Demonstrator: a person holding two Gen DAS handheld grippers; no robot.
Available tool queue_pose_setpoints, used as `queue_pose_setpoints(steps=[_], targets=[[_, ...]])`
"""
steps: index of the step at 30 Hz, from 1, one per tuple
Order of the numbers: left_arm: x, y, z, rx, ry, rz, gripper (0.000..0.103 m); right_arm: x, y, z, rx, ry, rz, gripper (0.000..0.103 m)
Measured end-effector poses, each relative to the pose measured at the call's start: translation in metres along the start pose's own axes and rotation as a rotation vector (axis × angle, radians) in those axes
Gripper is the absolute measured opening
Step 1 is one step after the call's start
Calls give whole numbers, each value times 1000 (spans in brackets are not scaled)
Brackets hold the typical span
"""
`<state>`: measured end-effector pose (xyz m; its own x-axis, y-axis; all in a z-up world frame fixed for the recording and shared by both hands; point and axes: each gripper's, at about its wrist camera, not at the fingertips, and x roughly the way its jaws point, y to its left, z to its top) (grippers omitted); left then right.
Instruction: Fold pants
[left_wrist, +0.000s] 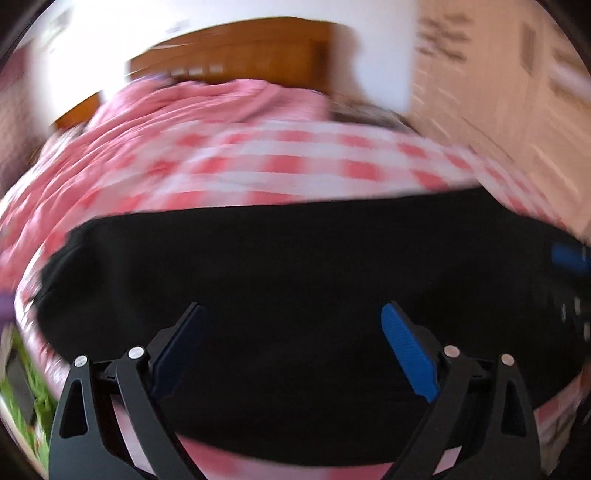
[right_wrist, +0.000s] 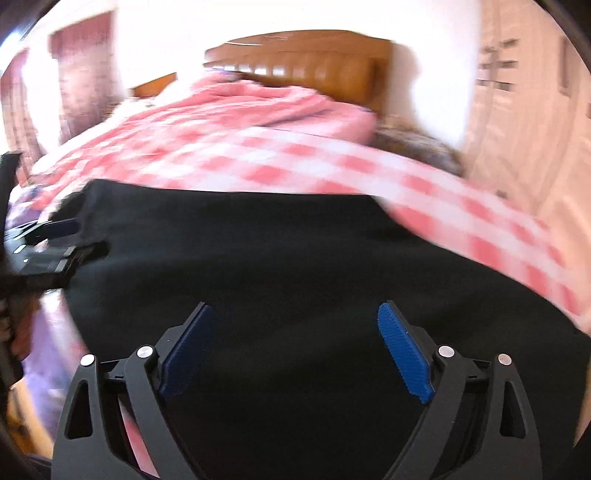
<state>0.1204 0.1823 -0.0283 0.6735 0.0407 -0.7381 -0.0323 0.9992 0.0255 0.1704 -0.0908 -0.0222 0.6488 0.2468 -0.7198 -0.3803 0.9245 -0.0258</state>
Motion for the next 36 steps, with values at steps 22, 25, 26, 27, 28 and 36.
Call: queue_pose_setpoints(steps=[22, 25, 26, 27, 28, 36], targets=[[8, -167, 6, 350, 6, -39, 99, -19, -118, -66, 53, 131, -71, 92], [28, -201, 15, 417, 46, -55, 99, -5, -142, -65, 75, 166, -120, 92], [38, -214, 19, 440, 67, -61, 99, -5, -148, -68, 84, 164, -82, 92], [43, -220, 20, 453, 76, -66, 99, -7, -153, -71, 90, 170, -56, 92], [48, -227, 22, 465, 84, -70, 99, -8, -155, -75, 84, 176, -46, 92], [59, -275, 49, 502, 66, -103, 101, -33, -165, -91, 57, 192, 39, 92]])
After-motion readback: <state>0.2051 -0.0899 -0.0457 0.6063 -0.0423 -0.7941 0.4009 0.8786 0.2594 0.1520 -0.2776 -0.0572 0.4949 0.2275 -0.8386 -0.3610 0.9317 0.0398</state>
